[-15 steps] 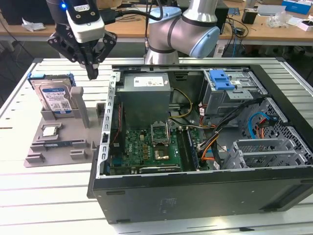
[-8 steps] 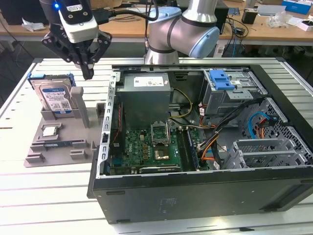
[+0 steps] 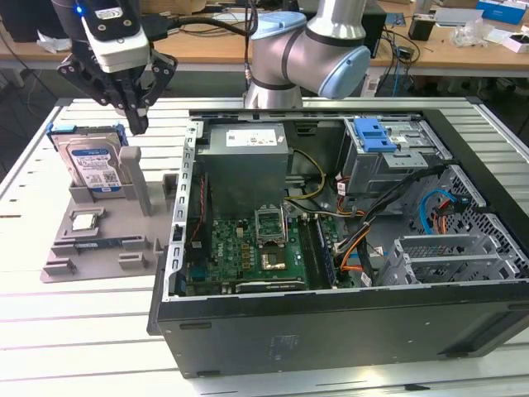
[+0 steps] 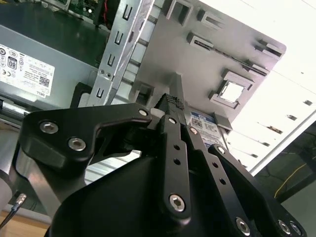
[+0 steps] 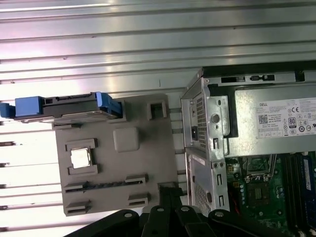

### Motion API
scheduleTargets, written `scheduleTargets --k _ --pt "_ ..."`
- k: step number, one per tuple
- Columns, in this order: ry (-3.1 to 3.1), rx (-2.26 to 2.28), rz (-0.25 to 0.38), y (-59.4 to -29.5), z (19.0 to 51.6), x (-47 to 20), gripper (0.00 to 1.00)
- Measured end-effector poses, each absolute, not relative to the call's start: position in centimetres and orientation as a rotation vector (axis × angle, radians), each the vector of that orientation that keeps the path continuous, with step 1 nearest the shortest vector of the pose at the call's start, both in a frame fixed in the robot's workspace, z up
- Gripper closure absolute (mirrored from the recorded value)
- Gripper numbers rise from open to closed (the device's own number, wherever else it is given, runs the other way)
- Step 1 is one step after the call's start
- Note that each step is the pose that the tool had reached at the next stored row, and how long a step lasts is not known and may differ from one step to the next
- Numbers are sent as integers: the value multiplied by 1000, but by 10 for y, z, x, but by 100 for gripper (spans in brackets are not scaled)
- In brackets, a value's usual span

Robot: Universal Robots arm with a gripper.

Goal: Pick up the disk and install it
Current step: 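Reach for the disk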

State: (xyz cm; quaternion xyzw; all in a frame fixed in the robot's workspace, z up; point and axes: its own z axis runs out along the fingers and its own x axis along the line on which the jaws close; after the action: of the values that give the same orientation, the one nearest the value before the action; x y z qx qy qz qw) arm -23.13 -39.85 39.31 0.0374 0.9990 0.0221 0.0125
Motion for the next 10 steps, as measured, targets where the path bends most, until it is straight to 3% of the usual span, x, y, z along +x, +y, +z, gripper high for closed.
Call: scheduleTargets --k 10 --pt "3114 117 69 -398 393 -257 89"
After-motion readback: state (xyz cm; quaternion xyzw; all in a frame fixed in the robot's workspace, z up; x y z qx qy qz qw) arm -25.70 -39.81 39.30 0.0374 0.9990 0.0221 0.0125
